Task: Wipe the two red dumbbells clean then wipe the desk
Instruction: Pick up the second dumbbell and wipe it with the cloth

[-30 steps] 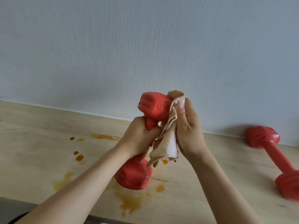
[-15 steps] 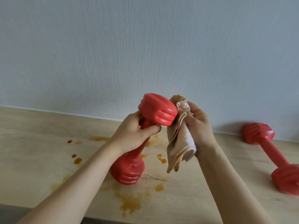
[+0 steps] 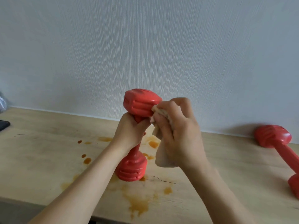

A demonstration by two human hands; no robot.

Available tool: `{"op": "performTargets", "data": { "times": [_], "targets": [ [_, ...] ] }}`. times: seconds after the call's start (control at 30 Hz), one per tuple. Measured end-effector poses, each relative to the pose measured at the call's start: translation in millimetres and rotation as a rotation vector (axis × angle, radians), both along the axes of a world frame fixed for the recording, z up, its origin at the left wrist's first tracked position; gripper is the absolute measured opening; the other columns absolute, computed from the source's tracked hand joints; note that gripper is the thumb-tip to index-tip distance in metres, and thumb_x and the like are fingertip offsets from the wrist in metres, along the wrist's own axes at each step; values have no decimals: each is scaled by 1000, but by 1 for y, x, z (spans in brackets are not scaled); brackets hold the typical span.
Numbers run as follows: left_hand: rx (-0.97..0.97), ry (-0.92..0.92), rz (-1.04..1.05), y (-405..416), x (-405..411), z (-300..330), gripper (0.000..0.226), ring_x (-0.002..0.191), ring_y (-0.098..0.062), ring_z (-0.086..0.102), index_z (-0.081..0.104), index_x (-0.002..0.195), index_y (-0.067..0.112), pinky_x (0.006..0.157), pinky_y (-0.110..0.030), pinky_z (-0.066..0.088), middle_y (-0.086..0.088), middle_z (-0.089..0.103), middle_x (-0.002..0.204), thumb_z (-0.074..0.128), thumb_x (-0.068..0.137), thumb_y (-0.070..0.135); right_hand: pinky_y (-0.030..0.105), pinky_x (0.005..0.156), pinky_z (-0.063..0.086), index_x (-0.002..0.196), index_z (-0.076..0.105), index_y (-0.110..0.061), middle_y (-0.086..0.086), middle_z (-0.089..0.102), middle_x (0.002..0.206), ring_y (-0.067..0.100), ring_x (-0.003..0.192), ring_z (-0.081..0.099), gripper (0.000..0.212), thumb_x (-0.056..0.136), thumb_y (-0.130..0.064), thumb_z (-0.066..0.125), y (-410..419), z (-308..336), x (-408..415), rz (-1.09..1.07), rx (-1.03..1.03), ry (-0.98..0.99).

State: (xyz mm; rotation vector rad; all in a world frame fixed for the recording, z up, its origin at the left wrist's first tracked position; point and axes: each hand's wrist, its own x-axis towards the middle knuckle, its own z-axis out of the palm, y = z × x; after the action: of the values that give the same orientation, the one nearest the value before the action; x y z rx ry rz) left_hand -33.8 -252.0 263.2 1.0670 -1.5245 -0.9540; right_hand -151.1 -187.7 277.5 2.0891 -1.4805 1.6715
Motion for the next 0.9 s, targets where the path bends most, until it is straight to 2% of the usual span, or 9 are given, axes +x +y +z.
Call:
{"op": "performTargets", "data": {
  "times": [0.17, 0.23, 0.33, 0.47, 0.6, 0.67, 0.73, 0.8, 0.9],
  "targets": [
    [-41, -44, -38, 4, -2, -2, 22, 45, -14, 49, 56, 65, -4, 44, -16, 40, -10, 45, 52, 60, 84, 6, 10, 67, 41, 88, 55, -18, -3, 49, 92, 2, 78, 54, 7, 91, -13, 52, -8, 1, -12, 35, 76, -187],
    [-65, -68, -57, 5, -3, -3, 22, 46, -16, 50, 56, 67, -8, 48, -22, 41, -10, 45, 52, 62, 84, 5, 13, 70, 43, 85, 52, -21, -4, 50, 91, 6, 77, 56, 9, 91, -15, 50, -12, -1, -18, 34, 120, -240],
    [-52, -56, -38, 4, -3, -2, 22, 43, -13, 51, 57, 69, -10, 47, -22, 42, -15, 48, 55, 60, 84, 6, 14, 68, 43, 86, 55, -15, 0, 50, 91, 7, 76, 54, 7, 89, -10, 53, -7, 3, -11, 53, 34, -166],
    [-2, -41, -26, 5, -1, 0, 24, 39, -7, 49, 58, 60, 4, 42, -17, 41, -12, 52, 53, 58, 84, 10, 15, 67, 43, 88, 56, -10, -1, 50, 93, 4, 76, 53, 3, 90, -8, 55, 1, 8, 3, 120, -48, -79],
    [-23, -19, -105, 6, -3, -4, 26, 45, -13, 49, 57, 67, -3, 50, -30, 43, -10, 47, 52, 60, 75, 21, 37, 69, 51, 87, 44, -30, 2, 61, 85, 19, 72, 61, 12, 95, -22, 49, -10, 2, -9, 246, 117, -343],
    [-80, -3, -156, 8, -4, -6, 25, 51, -18, 47, 57, 72, -5, 50, -37, 43, -19, 43, 55, 58, 75, 20, 34, 62, 49, 85, 43, -26, -7, 60, 71, 14, 63, 59, 14, 97, -19, 46, -15, -1, -16, 254, 181, -451],
    [-126, -17, -184, 10, -5, -6, 24, 53, -21, 44, 56, 73, -7, 49, -42, 43, -27, 44, 58, 57, 76, 17, 35, 60, 47, 85, 43, -23, -1, 57, 67, 18, 59, 57, 12, 96, -21, 45, -18, -3, -21, 248, 223, -496],
    [-122, -7, -156, 9, -5, -6, 21, 51, -20, 45, 57, 69, -2, 48, -40, 43, -24, 44, 56, 58, 75, 18, 36, 67, 47, 84, 45, -27, 6, 59, 77, 22, 70, 58, 10, 94, -25, 46, -18, -3, -19, 197, 208, -463],
    [-13, 41, -55, 4, -5, -4, 21, 45, -13, 48, 61, 62, 7, 47, -28, 41, -3, 51, 48, 62, 76, 24, 24, 79, 46, 87, 48, -28, 9, 53, 98, 16, 89, 56, 8, 91, -22, 48, -10, -4, -4, 161, 129, -280]
  ]
}}
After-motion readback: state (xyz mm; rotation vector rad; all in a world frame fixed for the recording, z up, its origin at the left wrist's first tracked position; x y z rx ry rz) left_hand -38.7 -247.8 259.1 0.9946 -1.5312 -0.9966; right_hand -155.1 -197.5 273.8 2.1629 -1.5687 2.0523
